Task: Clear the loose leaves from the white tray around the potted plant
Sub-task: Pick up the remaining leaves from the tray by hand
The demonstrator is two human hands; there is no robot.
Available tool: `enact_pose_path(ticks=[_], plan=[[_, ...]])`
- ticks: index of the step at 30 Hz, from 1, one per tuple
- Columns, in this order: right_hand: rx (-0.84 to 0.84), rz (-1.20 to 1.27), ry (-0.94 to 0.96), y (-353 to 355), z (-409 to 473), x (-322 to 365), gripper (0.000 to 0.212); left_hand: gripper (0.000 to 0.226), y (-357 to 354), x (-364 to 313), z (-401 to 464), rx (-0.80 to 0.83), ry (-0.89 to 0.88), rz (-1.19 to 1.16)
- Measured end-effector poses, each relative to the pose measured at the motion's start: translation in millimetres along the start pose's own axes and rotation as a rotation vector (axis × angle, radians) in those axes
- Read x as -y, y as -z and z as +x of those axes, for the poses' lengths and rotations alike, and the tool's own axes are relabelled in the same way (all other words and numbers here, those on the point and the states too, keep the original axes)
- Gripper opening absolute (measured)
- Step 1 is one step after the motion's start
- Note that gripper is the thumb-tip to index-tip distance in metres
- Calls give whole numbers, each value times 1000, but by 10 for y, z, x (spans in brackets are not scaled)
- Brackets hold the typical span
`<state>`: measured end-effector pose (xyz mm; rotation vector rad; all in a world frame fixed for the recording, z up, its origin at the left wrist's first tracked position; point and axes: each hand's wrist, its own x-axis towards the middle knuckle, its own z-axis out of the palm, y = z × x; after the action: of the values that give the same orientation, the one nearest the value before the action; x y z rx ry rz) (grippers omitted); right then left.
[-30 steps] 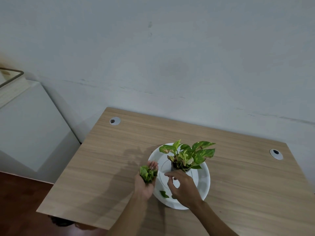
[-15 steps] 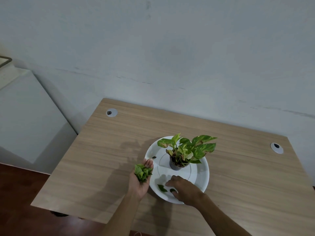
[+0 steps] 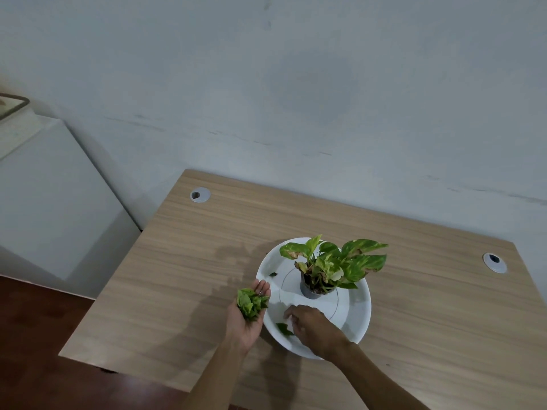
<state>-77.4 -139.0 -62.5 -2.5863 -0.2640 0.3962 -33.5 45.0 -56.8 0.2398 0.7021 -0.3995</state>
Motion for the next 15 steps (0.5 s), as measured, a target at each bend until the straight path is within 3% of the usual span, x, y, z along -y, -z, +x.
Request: enact_pose_path(ticks=[3,11,15], plan=[[-86,69,-5,-5,204,123,37,37,-11,-6,20,-3,-12,5],[-131,-76,-41,-215,767,337,63,40,-12,35,49,4,-30,35],[-28,-209,-95,-242,815,232,75,37,-15,20,57,2,-21,75]])
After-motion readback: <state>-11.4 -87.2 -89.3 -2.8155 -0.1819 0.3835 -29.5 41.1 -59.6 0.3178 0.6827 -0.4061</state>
